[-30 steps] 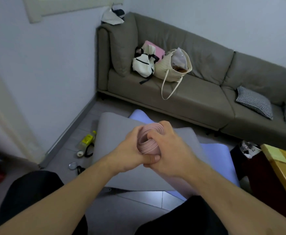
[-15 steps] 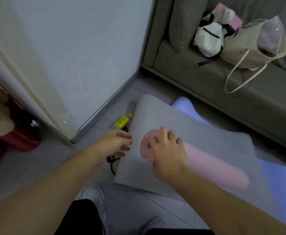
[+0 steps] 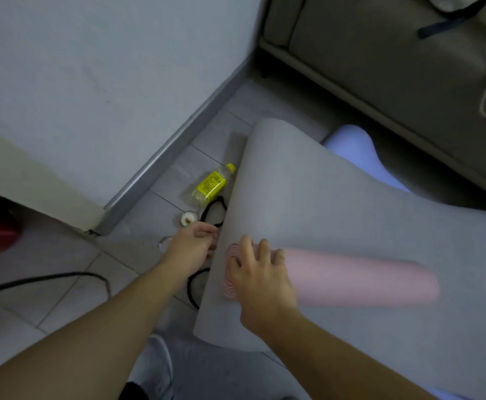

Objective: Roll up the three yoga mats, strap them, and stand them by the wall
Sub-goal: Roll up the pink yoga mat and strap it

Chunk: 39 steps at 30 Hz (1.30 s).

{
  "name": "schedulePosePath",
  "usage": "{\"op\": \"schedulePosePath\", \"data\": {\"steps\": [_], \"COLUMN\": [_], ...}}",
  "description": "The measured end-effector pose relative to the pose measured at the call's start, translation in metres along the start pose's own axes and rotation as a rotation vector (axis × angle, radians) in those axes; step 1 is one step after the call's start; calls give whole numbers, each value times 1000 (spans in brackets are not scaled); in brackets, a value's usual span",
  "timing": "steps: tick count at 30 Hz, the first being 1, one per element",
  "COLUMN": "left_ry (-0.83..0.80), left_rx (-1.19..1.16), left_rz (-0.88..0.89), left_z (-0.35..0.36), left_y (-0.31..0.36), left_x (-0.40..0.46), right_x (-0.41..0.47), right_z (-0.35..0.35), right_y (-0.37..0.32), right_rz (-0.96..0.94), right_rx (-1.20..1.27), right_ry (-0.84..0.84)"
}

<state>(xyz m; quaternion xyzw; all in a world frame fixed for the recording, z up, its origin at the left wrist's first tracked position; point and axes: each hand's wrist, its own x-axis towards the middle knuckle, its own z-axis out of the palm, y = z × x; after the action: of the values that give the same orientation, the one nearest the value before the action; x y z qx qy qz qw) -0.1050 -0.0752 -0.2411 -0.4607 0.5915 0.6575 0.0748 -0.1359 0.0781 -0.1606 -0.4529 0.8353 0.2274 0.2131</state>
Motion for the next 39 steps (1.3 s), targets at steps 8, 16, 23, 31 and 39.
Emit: {"op": "schedulePosePath", "data": {"steps": [8, 16, 23, 31, 39], "left_ry": [-113, -67, 133, 156, -347], "left_rx": [984, 1052, 734, 252, 38], "left_rz": [193, 72, 242, 120, 77], "left_z": [19, 25, 17, -8, 37], "left_y": [-19, -17, 62, 157, 203], "left_x": [114, 125, 32, -117, -350], "right_x": [15, 6, -71, -257, -451], "right_z": [27, 24, -28, -100, -114], "right_y": [7, 24, 78, 113, 65], "right_rz": [14, 36, 150, 380, 570], "right_rx": [162, 198, 269, 461, 724], "right_ry": [74, 160, 345, 711, 975]}}
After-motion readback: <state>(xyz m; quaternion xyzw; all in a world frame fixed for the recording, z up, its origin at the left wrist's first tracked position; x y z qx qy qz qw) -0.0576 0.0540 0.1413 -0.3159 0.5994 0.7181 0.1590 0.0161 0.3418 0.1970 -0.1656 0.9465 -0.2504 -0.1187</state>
